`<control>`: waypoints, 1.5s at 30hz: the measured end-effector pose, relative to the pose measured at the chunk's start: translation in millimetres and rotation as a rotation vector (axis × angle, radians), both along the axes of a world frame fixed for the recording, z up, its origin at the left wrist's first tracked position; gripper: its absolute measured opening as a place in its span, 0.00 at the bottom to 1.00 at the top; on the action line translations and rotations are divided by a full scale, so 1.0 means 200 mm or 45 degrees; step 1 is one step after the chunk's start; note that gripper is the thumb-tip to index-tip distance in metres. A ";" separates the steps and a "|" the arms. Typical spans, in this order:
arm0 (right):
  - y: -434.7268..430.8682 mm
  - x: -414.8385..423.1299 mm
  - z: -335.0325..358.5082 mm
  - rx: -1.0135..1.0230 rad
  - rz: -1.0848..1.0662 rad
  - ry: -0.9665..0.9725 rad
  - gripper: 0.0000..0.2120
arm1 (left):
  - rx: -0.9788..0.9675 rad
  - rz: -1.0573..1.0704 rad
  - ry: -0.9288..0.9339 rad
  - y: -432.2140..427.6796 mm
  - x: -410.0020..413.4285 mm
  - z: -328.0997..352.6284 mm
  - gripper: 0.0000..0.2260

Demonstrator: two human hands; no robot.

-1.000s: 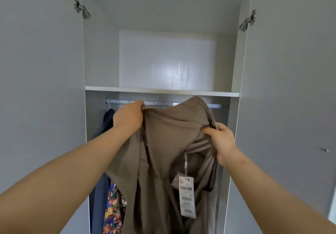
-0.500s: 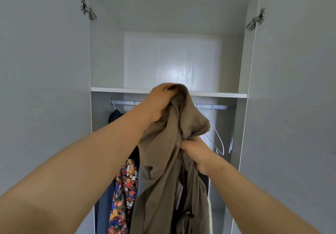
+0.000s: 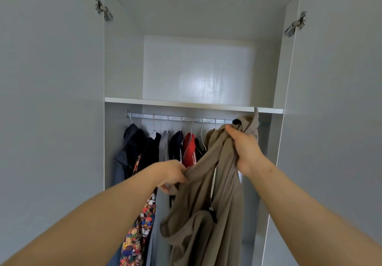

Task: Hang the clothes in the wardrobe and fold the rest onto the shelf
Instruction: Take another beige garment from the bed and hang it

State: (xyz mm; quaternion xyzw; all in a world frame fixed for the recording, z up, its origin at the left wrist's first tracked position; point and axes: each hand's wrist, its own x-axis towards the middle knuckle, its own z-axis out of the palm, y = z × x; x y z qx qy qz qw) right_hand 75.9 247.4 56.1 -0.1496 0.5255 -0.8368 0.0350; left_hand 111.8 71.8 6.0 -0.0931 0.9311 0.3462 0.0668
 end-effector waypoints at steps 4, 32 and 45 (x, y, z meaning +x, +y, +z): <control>0.04 -0.02 -0.10 0.258 -0.118 0.151 0.10 | 0.358 0.307 0.580 -0.02 -0.01 0.15 0.03; 0.18 -0.29 -0.38 0.496 0.144 -0.127 0.13 | 1.410 0.503 0.387 0.30 -0.22 0.03 0.14; 0.29 -0.69 -0.47 0.246 0.006 -0.397 0.06 | -0.507 0.280 0.007 0.13 -0.55 -0.28 0.15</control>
